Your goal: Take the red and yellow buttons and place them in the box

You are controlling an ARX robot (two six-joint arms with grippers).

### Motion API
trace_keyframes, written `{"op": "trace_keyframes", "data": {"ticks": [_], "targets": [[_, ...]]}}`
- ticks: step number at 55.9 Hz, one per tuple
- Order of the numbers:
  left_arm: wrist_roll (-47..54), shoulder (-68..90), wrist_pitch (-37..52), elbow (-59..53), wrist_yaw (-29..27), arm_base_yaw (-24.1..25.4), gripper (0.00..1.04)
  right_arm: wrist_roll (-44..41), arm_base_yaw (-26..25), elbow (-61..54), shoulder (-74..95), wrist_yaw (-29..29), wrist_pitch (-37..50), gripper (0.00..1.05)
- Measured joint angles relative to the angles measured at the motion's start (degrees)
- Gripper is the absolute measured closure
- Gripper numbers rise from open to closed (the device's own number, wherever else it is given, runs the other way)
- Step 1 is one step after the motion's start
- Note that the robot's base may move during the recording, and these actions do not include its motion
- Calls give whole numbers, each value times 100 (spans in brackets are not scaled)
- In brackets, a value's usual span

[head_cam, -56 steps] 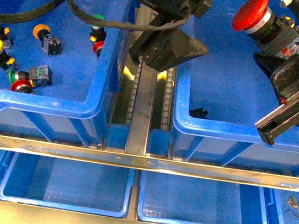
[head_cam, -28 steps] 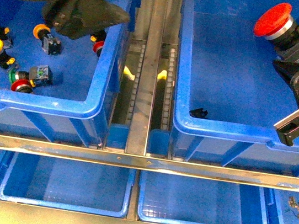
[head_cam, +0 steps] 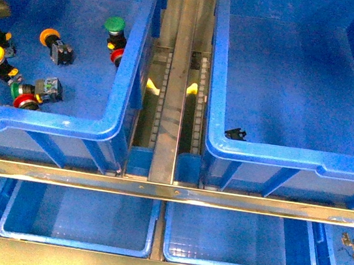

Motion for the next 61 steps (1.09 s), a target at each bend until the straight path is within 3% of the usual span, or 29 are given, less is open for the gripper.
{"op": "trace_keyframes", "data": {"ticks": [16, 22, 24, 29, 34, 36, 54, 57, 61], "targets": [[737, -1182, -540, -737, 297, 1373, 8, 424, -586, -328, -1609, -409, -1272, 65], [1567, -1250, 2441, -2022, -367, 1329, 28, 551, -634, -433, -2157, -503, -1720, 65], [1663, -1353, 3025, -2321, -413, 1274, 33, 599, -632, -435, -2253, -509, -1805, 65], [1880, -1624, 3853, -2656, -417, 1191, 20, 675, -632, -450, -2441, -544, -2020, 65], [1989, -1711, 3976, -2656, -476, 1191, 7, 737, -634, -514, -2588, -621, -2133, 65], [2022, -1720, 3974, -2656, -490, 1189, 7, 763, -640, -518, -2612, -638, -2166, 65], [2063, -2977, 2865, -2844, -872, 815, 64, 861, -1008, -529, -2647, -1003, -2227, 65], [2070, -3191, 2649, -2846, -1263, 560, 73, 881, -1080, -527, -2649, -1016, -2229, 65], [2076, -3497, 2378, -2848, -1366, 317, 85, 942, -1150, -527, -2660, -1021, -2260, 65]]}}
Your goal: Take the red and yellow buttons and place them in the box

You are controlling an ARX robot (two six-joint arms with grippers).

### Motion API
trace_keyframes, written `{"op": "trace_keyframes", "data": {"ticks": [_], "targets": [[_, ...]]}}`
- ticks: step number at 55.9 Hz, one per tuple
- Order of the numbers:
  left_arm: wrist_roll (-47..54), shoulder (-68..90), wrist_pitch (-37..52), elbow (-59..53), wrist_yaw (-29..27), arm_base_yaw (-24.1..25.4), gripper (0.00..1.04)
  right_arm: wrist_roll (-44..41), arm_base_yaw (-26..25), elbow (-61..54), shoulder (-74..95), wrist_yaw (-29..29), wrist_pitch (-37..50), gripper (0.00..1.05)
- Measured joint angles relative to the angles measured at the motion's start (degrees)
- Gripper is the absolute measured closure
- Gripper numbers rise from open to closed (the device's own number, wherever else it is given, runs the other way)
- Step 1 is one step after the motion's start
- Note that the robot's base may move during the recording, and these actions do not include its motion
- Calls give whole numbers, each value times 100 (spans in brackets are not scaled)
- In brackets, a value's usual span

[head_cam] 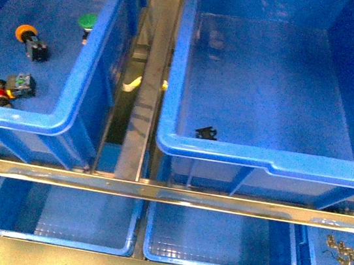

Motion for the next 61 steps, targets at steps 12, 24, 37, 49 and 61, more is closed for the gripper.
{"op": "trace_keyframes", "data": {"ticks": [12, 24, 37, 49, 61], "targets": [[9, -831, -734, -2, -44, -63, 102, 76, -63, 0, -42, -22, -61, 65], [9, -1427, -1307, -2, -44, -66, 102, 116, -33, 0, -42, -2, -125, 65], [9, -1967, -1843, -4, -46, -68, 102, 216, 127, 4, 28, 114, -44, 65], [15, -2319, -2190, -4, -9, -72, 102, 319, 208, 22, 74, 304, -4, 65], [15, -2629, -2505, -4, -42, -72, 102, 367, 442, 24, 94, 367, -26, 65]]}}
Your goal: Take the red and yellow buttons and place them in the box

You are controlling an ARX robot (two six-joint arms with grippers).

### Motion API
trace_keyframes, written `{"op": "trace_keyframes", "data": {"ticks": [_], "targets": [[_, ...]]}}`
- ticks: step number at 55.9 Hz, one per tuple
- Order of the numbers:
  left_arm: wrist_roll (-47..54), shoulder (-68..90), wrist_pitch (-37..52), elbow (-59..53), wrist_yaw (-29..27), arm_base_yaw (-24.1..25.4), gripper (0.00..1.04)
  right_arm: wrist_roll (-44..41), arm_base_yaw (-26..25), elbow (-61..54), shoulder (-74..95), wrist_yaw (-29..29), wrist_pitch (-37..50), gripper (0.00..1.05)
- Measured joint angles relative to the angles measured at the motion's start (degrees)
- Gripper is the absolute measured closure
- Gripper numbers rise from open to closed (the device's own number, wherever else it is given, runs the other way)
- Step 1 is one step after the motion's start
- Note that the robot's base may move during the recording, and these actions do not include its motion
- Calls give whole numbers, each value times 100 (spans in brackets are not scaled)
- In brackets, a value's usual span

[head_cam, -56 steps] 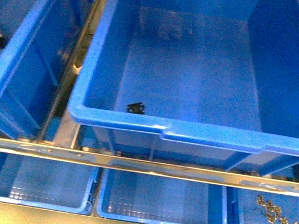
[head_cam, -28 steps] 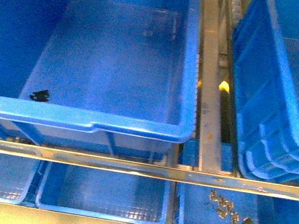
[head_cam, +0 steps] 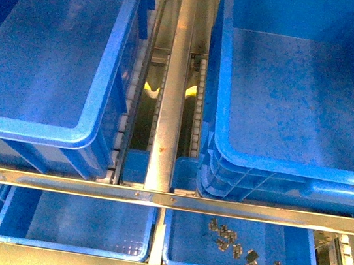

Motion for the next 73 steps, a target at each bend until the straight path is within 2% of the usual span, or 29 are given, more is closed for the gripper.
{"op": "trace_keyframes", "data": {"ticks": [2, 7, 24, 29, 40, 41, 54, 63, 73], "targets": [[0, -83, -83, 2, 0, 0, 102, 2, 33, 2, 13, 42, 0, 65], [4, -739, -944, 2, 2, 0, 102, 9, 109, 2, 61, 87, 2, 65], [2, -949, -1043, 2, 0, -2, 101, 87, 203, 24, 393, 295, 216, 65], [7, -949, -1043, 2, 0, -2, 88, 94, 208, 24, 514, 330, 302, 65], [7, -949, -1045, 2, 0, -2, 49, 101, 219, 240, 1552, 361, 977, 65], [7, -949, -1043, 2, 0, -2, 43, 122, 234, 352, 1821, 382, 1132, 65], [9, -949, -1043, 2, 0, -2, 7, 905, 398, 1902, 4354, 800, 1663, 65], [15, -949, -1043, 2, -2, -2, 8, 1469, 446, 3547, 6255, 1185, 1320, 65], [15, -949, -1043, 2, 0, -2, 8, 2273, 575, 6347, 8509, 1902, 105, 65]]}}
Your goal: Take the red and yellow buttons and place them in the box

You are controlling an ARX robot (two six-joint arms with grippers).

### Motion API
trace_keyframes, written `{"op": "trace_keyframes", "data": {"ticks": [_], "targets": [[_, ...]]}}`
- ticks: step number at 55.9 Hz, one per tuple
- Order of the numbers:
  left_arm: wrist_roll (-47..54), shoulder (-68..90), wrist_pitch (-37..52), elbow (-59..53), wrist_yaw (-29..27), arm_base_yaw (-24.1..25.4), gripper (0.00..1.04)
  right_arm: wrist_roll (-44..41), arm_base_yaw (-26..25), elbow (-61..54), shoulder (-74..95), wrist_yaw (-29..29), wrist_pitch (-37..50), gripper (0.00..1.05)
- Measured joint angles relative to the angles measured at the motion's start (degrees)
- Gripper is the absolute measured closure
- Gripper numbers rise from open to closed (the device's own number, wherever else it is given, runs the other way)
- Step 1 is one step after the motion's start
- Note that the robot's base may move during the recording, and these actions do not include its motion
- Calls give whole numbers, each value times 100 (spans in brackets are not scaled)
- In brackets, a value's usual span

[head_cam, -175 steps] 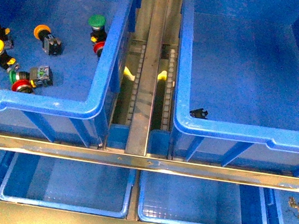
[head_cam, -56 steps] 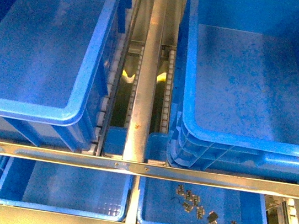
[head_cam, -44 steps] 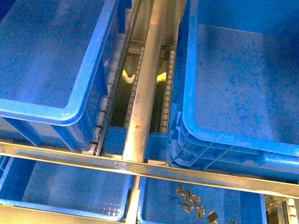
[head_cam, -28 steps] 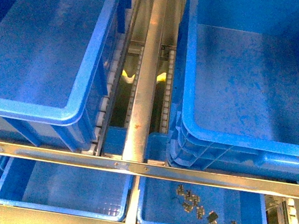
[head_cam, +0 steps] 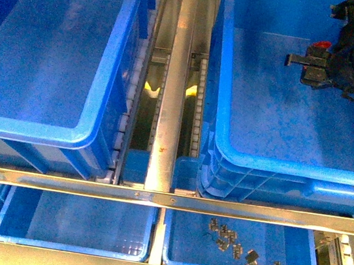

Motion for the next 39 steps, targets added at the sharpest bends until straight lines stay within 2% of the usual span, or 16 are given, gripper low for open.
{"op": "trace_keyframes", "data": {"ticks": [7, 17, 19, 25, 32, 37, 39], "targets": [[0, 0, 0, 0, 0, 0, 8, 177, 118, 1045, 682, 166, -472, 65], [0, 0, 0, 0, 0, 0, 8, 291, 262, 1777, 1165, 195, -745, 65], [0, 0, 0, 0, 0, 0, 8, 302, 280, 1858, 1226, 208, -776, 60], [0, 0, 0, 0, 0, 0, 8, 393, 302, 1941, 1314, 173, -772, 36], [0, 0, 0, 0, 0, 0, 8, 409, 282, 1685, 1158, 90, -496, 17], [0, 0, 0, 0, 0, 0, 8, 407, 243, 1204, 837, -52, -181, 5], [0, 0, 0, 0, 0, 0, 8, 396, 221, 973, 664, -136, -26, 6]]}}
